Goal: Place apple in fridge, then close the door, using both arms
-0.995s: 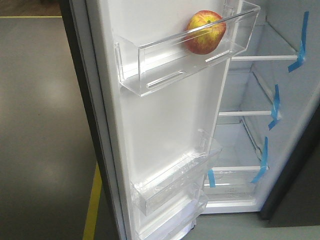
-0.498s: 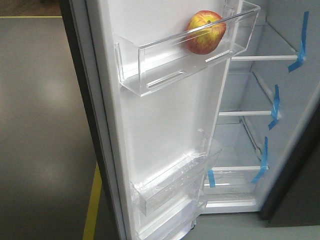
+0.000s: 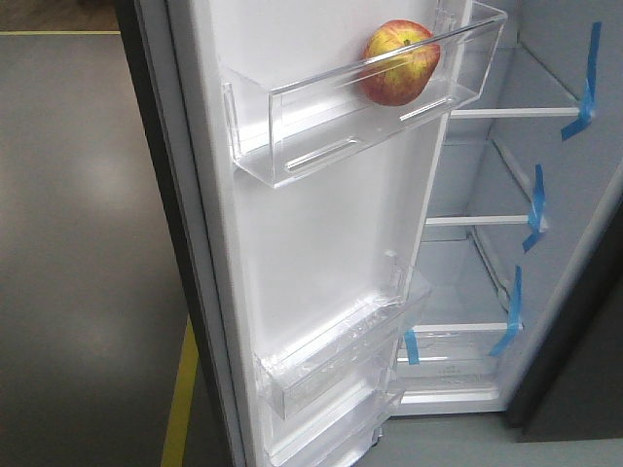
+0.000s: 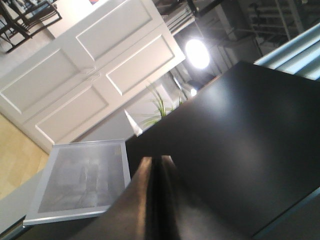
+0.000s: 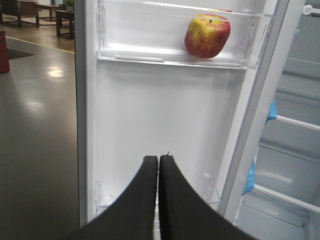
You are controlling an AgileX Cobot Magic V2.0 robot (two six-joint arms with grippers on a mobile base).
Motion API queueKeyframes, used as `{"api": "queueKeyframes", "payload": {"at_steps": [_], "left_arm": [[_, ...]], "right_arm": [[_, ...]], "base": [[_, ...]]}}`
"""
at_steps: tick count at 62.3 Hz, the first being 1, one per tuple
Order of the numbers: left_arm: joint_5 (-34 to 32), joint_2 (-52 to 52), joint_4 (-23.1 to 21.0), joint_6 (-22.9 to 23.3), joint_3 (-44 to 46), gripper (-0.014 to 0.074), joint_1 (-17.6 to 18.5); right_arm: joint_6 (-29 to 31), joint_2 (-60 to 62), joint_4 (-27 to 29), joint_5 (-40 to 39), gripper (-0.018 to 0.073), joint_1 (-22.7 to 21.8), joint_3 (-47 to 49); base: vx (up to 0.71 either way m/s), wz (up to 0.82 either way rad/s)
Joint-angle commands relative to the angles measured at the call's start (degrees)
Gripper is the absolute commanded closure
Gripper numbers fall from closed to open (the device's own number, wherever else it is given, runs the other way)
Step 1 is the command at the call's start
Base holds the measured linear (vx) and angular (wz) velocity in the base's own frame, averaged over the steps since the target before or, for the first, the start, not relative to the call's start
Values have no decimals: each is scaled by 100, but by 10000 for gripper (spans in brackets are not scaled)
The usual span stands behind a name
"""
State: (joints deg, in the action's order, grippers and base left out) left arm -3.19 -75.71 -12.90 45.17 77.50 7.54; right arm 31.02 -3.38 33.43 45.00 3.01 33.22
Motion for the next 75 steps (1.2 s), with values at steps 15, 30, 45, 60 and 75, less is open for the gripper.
{"api": "queueKeyframes", "payload": {"at_steps": [15, 30, 45, 60, 75], "left_arm": [[-401, -923, 79, 32, 987, 603, 688], [-480, -1083, 81, 32, 1067, 603, 1138], [-381, -1083, 75, 45, 1067, 603, 1448], [-369, -1048, 75, 40, 1067, 603, 2136], [-129, -1048, 122, 16, 1067, 603, 3133]], "right_arm": [[29, -107, 1, -674, 564, -16, 106], [29, -107, 1, -674, 564, -16, 106], [34, -107, -5, -658, 564, -16, 106], [34, -107, 1, -574, 564, -16, 106], [34, -107, 15, -574, 564, -16, 106]], "base": [[0, 0], [0, 0], [0, 0], [0, 0], [0, 1]]}}
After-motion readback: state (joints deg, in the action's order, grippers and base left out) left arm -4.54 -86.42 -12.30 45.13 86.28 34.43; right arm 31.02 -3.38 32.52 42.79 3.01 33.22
